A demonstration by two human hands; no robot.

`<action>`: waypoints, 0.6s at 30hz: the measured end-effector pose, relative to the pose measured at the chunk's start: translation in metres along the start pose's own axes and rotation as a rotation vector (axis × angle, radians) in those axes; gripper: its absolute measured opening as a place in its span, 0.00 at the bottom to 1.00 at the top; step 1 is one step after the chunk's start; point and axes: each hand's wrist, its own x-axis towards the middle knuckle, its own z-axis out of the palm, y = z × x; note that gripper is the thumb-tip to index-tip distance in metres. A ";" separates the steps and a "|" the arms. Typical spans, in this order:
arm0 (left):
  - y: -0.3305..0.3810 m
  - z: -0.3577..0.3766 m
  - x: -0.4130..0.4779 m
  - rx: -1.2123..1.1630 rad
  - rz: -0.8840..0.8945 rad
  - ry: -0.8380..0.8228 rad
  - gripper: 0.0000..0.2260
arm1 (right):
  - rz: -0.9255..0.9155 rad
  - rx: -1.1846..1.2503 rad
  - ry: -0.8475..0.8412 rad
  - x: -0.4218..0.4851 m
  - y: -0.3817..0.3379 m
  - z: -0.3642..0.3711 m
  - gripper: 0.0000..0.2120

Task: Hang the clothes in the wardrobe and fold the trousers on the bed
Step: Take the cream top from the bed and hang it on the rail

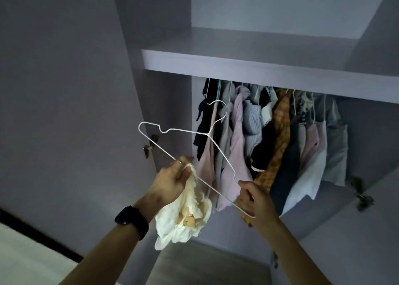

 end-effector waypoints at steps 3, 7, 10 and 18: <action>0.015 0.011 -0.003 -0.003 -0.037 0.072 0.05 | -0.087 -0.121 -0.058 -0.012 -0.002 -0.010 0.23; 0.030 0.021 -0.015 0.186 0.120 -0.010 0.03 | -0.216 -0.418 -0.126 -0.022 0.001 -0.014 0.09; 0.042 0.022 -0.014 0.252 0.229 -0.066 0.07 | -0.242 -0.327 -0.069 -0.017 -0.016 -0.002 0.09; 0.054 0.020 -0.015 0.270 0.269 -0.065 0.04 | 0.192 0.017 -0.145 0.022 -0.105 0.020 0.23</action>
